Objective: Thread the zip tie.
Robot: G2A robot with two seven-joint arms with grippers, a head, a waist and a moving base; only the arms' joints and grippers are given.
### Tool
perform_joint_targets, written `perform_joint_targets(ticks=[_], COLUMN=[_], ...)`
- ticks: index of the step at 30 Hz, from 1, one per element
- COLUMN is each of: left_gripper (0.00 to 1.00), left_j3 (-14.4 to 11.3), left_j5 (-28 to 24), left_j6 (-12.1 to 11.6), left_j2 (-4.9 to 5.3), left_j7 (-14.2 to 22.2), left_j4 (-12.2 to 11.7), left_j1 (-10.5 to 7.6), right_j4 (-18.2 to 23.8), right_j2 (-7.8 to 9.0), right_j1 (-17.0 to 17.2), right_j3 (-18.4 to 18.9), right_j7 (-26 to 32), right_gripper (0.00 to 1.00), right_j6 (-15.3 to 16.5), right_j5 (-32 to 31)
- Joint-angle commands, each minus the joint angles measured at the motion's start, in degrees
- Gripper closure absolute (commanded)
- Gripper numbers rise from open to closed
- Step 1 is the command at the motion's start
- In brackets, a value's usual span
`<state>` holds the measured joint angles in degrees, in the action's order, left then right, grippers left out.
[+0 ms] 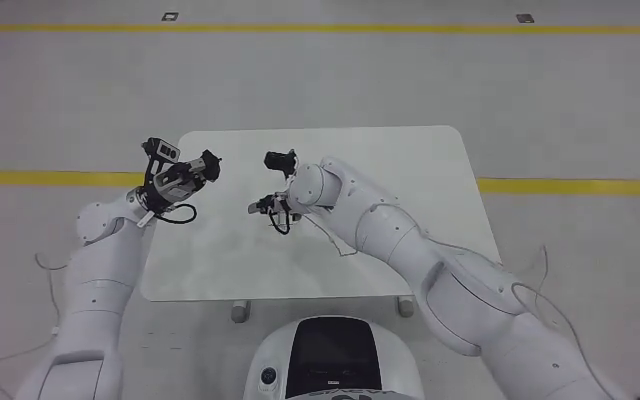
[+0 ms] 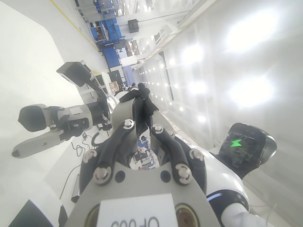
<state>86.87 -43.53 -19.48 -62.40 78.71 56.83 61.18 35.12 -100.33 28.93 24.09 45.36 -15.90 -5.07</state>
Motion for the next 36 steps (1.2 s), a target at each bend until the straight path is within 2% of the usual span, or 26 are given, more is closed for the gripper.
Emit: perform_joint_targets(ticks=[1,6,7,9,15,17,18,19,20,21,23,29,36], left_gripper=[1.00,1.00,1.00,1.00,1.00,1.00,1.00,1.00,1.00,1.00,1.00,1.00,1.00], left_j3=[0.0,0.0,0.0,0.0,0.0,0.0,0.0,0.0,0.0,0.0,0.0,0.0,0.0], left_j5=[0.0,0.0,0.0,0.0,0.0,0.0,0.0,0.0,0.0,0.0,0.0,0.0,0.0], left_j6=[0.0,0.0,0.0,0.0,0.0,0.0,0.0,0.0,0.0,0.0,0.0,0.0,0.0], left_j2=[0.00,0.00,0.00,0.00,0.00,0.00,0.00,0.00,0.00,0.00,0.00,0.00,0.00], left_j7=[0.0,0.0,0.0,0.0,0.0,0.0,0.0,0.0,0.0,0.0,0.0,0.0,0.0], left_j4=[0.0,0.0,0.0,0.0,0.0,0.0,0.0,0.0,0.0,0.0,0.0,0.0,0.0], left_j1=[0.00,0.00,0.00,0.00,0.00,0.00,0.00,0.00,0.00,0.00,0.00,0.00,0.00], right_j4=[0.0,0.6,0.4,0.4,-3.5,-5.7,-6.7,-7.9,-8.8,-9.7,-11.1,-11.1,-10.4], right_j2=[0.00,-0.08,-0.19,-0.83,-3.25,-4.22,-4.64,-5.16,-5.51,-5.83,-6.34,-6.34,-6.21], right_j1=[0.0,0.8,0.8,0.9,1.3,1.6,1.7,1.8,1.9,2.0,1.9,1.9,4.4], right_j3=[0.0,-0.2,-0.4,-0.9,-1.4,-1.4,-1.4,-1.2,-0.9,-0.8,-0.5,-0.5,0.6], right_j7=[0.0,-0.9,-1.3,-1.8,-3.0,-3.8,-4.2,-5.3,-6.0,-6.5,-7.9,-7.9,-14.4], right_gripper=[0.00,0.00,0.00,0.00,0.02,0.31,0.53,0.64,0.97,1.00,1.00,1.00,1.00], right_j6=[0.0,0.4,-0.3,-1.8,-1.0,-0.6,-0.4,-0.3,0.3,0.9,2.1,2.1,3.8], right_j5=[0.0,-0.8,-1.5,-2.6,-2.6,-2.2,-2.0,-1.5,-1.1,-0.9,-0.8,-0.8,-2.4])
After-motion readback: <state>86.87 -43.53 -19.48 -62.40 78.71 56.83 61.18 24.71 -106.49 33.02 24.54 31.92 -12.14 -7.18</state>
